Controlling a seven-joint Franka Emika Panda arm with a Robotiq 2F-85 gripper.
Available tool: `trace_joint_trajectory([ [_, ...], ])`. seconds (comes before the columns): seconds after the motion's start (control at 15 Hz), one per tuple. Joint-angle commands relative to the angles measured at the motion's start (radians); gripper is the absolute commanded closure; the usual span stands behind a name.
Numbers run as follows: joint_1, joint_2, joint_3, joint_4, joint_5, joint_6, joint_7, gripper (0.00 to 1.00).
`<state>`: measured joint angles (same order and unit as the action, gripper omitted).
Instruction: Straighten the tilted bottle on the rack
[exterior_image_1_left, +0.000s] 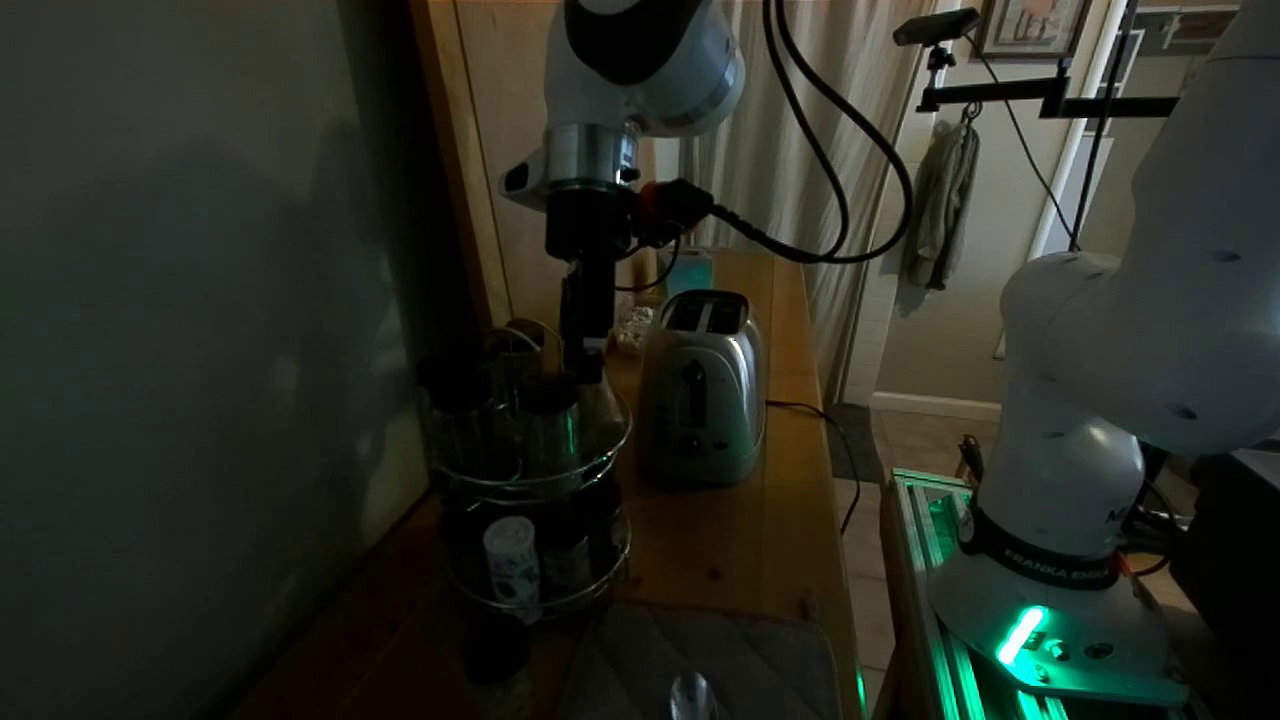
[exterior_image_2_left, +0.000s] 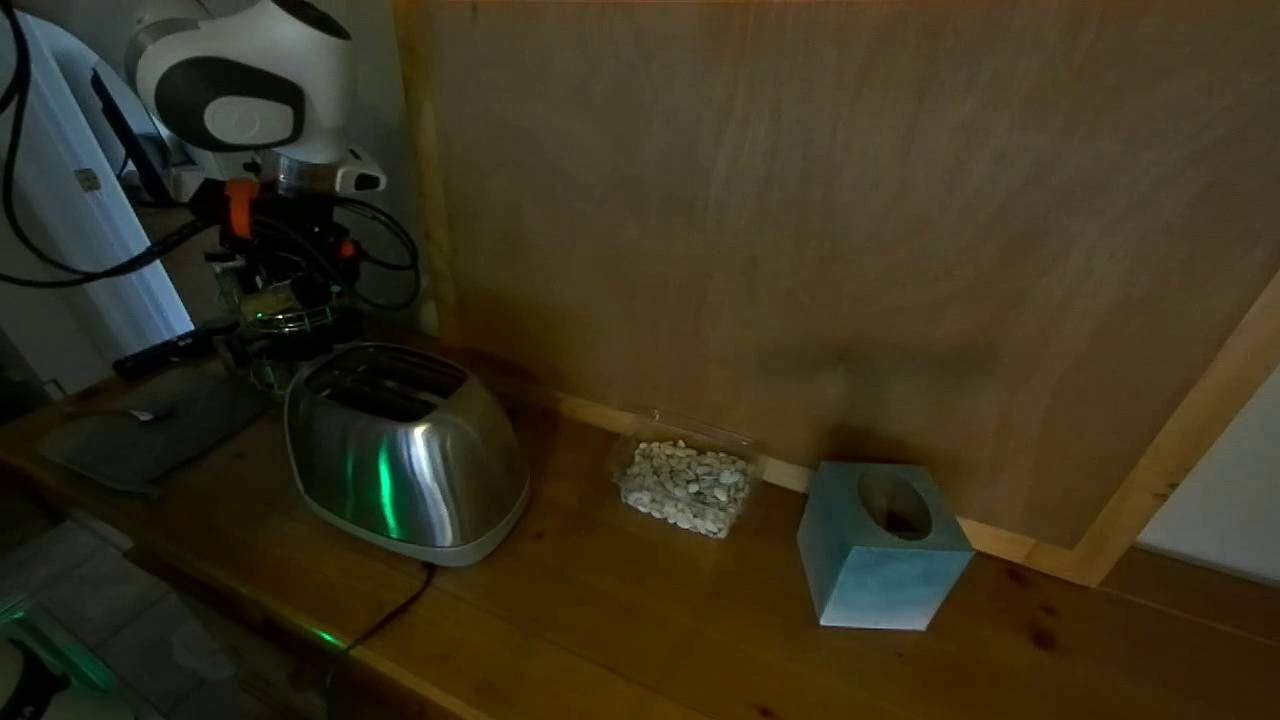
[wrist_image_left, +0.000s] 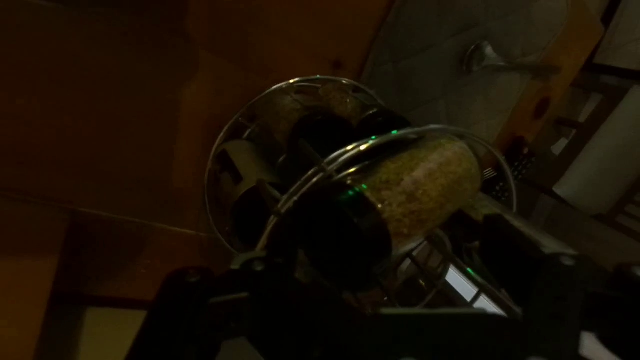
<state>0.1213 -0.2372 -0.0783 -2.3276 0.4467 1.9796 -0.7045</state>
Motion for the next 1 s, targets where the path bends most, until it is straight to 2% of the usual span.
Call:
trace_joint_trajectory([
  [0.0, -0.009, 0.018, 0.011, 0.004, 0.014, 0.004, -0.024, 0.39],
  [0.2, -0.014, 0.021, 0.011, 0.015, 0.010, -0.006, -0.013, 0.57],
  [0.6, -0.025, 0.029, 0.014, 0.042, -0.006, -0.068, 0.032, 0.70],
  [0.93, -0.036, 0.025, 0.016, 0.073, -0.024, -0.140, 0.091, 0.90],
])
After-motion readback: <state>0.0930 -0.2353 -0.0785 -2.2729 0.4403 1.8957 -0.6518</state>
